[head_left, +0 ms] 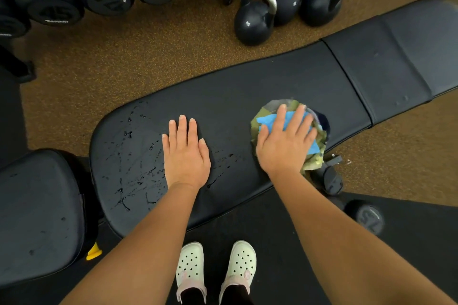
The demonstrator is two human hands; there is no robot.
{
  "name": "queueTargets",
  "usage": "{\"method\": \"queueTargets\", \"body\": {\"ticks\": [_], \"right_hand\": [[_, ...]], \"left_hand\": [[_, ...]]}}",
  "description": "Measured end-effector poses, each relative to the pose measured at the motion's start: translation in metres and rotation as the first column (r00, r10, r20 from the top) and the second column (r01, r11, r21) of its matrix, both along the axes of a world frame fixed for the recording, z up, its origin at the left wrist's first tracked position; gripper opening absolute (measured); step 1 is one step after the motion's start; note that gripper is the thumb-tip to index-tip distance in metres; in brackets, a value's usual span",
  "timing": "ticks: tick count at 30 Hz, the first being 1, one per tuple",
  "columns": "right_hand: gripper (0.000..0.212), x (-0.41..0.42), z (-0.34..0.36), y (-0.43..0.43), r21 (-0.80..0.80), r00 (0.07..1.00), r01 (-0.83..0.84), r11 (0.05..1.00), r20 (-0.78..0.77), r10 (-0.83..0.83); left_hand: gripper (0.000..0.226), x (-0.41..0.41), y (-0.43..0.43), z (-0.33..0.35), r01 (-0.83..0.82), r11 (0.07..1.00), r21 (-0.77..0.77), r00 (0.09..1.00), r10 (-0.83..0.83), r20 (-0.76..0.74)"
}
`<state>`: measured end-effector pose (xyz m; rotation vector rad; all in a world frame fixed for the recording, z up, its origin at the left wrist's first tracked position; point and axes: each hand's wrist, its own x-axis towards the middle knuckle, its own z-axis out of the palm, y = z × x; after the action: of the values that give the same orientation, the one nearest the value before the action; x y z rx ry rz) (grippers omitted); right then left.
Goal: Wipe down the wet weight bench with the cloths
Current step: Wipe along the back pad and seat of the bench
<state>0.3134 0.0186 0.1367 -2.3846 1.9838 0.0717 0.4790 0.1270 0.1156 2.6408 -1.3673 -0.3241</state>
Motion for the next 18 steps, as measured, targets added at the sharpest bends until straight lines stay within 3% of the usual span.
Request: {"method": "queueTargets", "body": {"ticks": [2, 5, 7, 10, 12, 13, 15, 18], "right_hand": [[0.064, 0.006, 0.002, -0.004, 0.038, 0.979, -0.203, 0.978, -0.021, 0.204], [0.066, 0.002, 0.004, -0.045, 0.088, 0.874, -0.48, 0.873, -0.042, 0.485], [0.065, -0.004, 0.004, -0.06, 0.069, 0.912, -0.408, 0.911, -0.022, 0.41], [0.066, 0.001, 0.0, -0.04, -0.012, 0.998, -0.057, 0.998, 0.02, 0.057], [0.068, 0.016, 0.0, -0.011, -0.012, 0.998, 0.056, 0.998, 0.024, -0.056], [0.068, 0.023, -0.001, 0.001, 0.011, 1.0, 0.017, 1.0, 0.017, -0.017], [0.068, 0.03, -0.001, 0.01, 0.063, 0.972, -0.234, 0.97, -0.021, 0.236], [0.069, 0.02, 0.001, -0.016, 0.086, 0.811, -0.581, 0.81, -0.03, 0.585]], "left_hand": [[0.062, 0.0, 0.0, 0.001, 0.004, 1.0, 0.003, 1.0, -0.004, 0.005], [0.062, 0.0, 0.001, 0.001, 0.018, 1.0, -0.005, 1.0, -0.018, 0.006], [0.061, 0.0, 0.001, 0.0, 0.019, 1.0, -0.007, 1.0, -0.018, 0.009], [0.058, 0.0, 0.0, 0.001, 0.026, 1.0, 0.004, 1.0, -0.026, 0.007], [0.057, 0.0, 0.0, 0.001, 0.022, 1.0, 0.003, 1.0, -0.022, 0.003], [0.056, 0.0, 0.0, 0.001, 0.02, 1.0, 0.001, 1.0, -0.02, 0.001], [0.056, 0.0, 0.0, 0.001, 0.023, 1.0, -0.006, 1.0, -0.023, 0.004], [0.056, 0.002, 0.001, -0.001, 0.025, 1.0, -0.014, 1.0, -0.025, -0.001]]}}
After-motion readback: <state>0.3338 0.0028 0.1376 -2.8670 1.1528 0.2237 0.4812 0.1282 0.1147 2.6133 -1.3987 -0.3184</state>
